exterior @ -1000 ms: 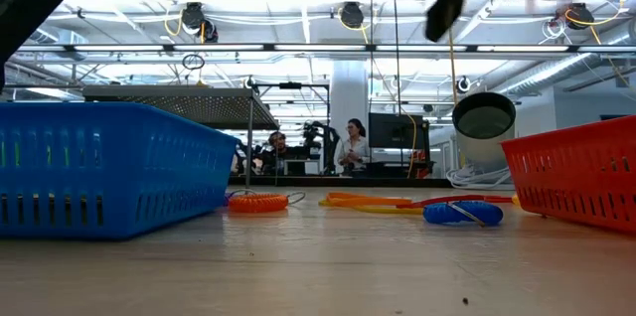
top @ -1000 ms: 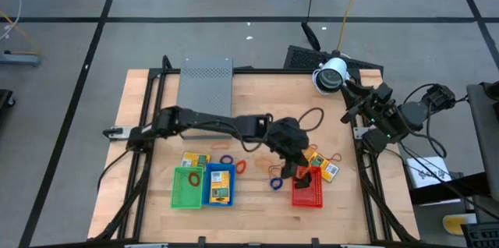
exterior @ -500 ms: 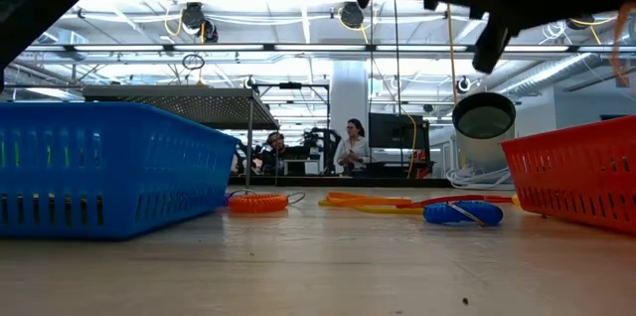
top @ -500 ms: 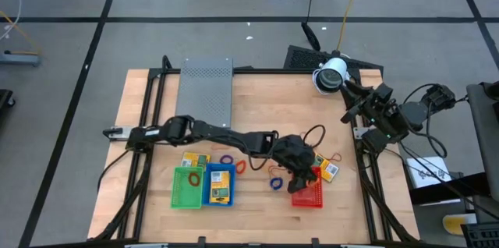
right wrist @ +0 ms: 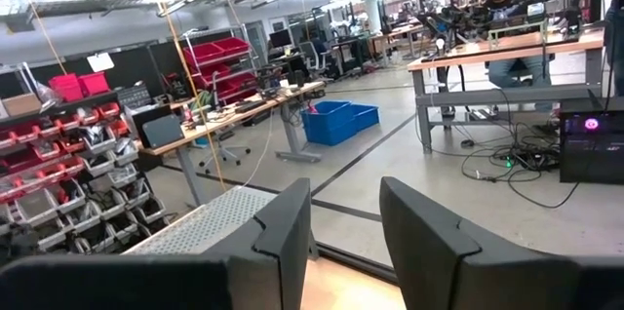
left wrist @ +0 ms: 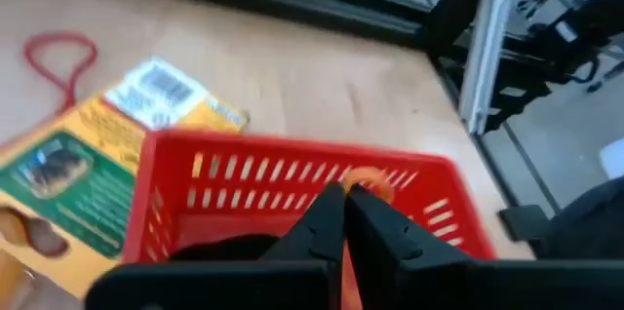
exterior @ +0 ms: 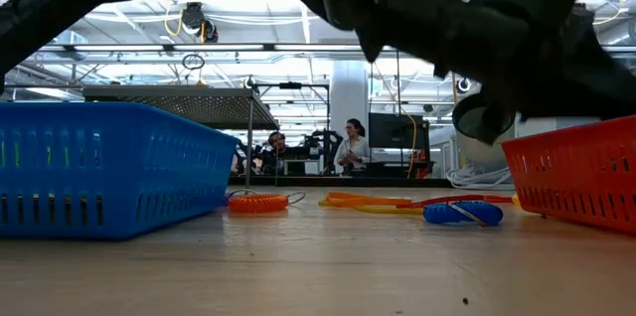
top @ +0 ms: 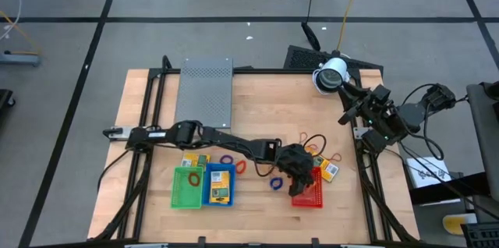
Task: Pick & Place Office Desk Supplies
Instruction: Put the orange rubber band into the red bin
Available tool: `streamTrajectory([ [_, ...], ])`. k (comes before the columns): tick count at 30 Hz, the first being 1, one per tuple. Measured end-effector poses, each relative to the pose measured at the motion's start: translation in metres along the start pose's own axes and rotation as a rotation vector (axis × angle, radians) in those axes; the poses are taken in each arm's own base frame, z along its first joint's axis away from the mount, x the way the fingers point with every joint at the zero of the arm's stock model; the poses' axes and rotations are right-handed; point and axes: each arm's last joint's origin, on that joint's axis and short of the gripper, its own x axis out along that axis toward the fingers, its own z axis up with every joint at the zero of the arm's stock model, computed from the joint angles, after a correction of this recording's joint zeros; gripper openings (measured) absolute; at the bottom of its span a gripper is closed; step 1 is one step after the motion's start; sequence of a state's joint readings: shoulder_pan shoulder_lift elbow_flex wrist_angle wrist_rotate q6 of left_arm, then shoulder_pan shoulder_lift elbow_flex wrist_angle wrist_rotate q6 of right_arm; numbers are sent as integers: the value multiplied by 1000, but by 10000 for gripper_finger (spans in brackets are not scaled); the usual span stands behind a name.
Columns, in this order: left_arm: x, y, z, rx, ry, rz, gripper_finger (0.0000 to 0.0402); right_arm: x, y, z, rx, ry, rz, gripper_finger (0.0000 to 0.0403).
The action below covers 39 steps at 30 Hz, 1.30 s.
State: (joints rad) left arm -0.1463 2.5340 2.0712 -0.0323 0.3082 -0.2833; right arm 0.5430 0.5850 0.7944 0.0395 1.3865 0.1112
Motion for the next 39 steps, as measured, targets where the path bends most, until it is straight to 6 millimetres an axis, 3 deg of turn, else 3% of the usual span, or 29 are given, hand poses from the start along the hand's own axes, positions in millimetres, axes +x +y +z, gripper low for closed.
streamTrajectory([
  [7,0,-1,-1,10,13,-3,42,0,2,-1,-10,2,2,116],
  [12,1,-2,0,18,-1,-12,86,0,3,-2,-15,3,3,116],
  [17,-10,-6,12,-10,-2,-54,129,1,5,-3,-17,8,43,116],
  [20,-22,-10,22,27,4,25,145,1,6,-3,-18,14,85,116],
  [26,-41,-12,29,131,80,197,167,1,7,-4,-24,18,108,116],
  [39,-56,-19,36,185,130,212,182,1,8,-4,-10,19,108,116],
])
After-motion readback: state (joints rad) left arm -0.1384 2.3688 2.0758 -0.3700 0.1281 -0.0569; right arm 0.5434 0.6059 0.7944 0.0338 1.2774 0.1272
